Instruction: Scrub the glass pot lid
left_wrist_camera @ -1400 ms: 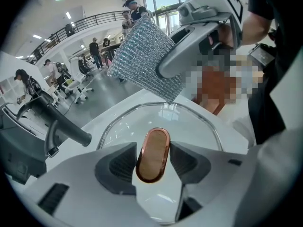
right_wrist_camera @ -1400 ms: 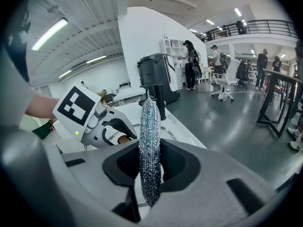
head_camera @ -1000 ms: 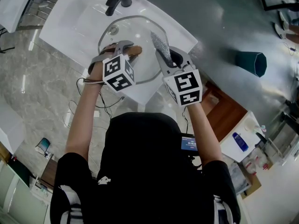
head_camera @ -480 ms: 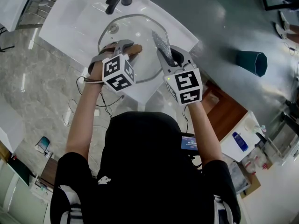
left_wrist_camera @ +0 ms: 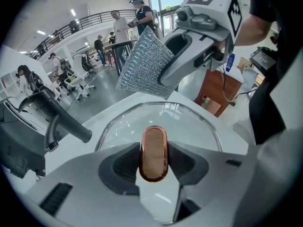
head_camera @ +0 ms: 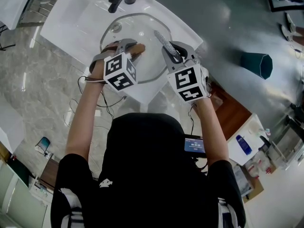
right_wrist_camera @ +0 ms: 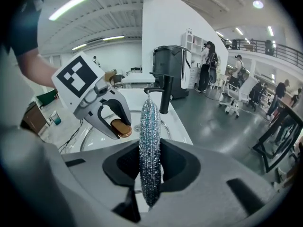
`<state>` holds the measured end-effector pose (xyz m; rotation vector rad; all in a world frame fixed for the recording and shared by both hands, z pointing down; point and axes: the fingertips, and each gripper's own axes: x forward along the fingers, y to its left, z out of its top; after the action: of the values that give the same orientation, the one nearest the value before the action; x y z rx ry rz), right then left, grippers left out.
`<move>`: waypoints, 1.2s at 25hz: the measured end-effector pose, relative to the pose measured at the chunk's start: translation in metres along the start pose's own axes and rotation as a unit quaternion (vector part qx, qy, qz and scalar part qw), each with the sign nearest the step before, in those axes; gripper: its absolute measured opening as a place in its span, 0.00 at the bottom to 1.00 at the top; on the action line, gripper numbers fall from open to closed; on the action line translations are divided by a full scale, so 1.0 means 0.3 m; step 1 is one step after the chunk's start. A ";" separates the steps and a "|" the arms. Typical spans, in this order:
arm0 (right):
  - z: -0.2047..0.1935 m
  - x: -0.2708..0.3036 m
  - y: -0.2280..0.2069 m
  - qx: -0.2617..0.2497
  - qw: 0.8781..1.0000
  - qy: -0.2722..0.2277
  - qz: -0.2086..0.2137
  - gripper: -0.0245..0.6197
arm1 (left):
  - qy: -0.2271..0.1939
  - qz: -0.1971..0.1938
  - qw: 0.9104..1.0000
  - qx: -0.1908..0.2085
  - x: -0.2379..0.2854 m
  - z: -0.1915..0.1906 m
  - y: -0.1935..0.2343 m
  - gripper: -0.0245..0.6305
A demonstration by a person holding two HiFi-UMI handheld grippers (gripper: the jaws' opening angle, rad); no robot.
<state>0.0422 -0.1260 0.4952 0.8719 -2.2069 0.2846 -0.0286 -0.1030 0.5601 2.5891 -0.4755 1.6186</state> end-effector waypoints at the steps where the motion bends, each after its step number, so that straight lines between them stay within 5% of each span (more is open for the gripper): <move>1: -0.004 0.004 -0.003 -0.015 1.000 0.007 0.000 0.15 | 0.000 0.000 1.000 0.000 0.000 0.000 0.000 0.30; 11: -0.037 0.057 -0.016 -0.180 0.980 0.079 0.011 0.15 | 0.003 -0.002 1.000 -0.005 0.000 -0.002 0.001 0.30; 18: -0.046 0.111 -0.018 -0.273 0.956 0.107 0.008 0.15 | 0.004 -0.006 1.000 -0.009 0.002 -0.005 0.001 0.30; 30: -0.014 0.194 -0.048 -0.311 0.944 0.109 -0.001 0.15 | 0.002 -0.007 1.000 -0.015 0.004 -0.005 0.001 0.30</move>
<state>0.0250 -0.1641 0.5383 0.4617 -1.9088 -0.2977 -0.0294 -0.1033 0.5618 2.5615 -0.4774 1.5979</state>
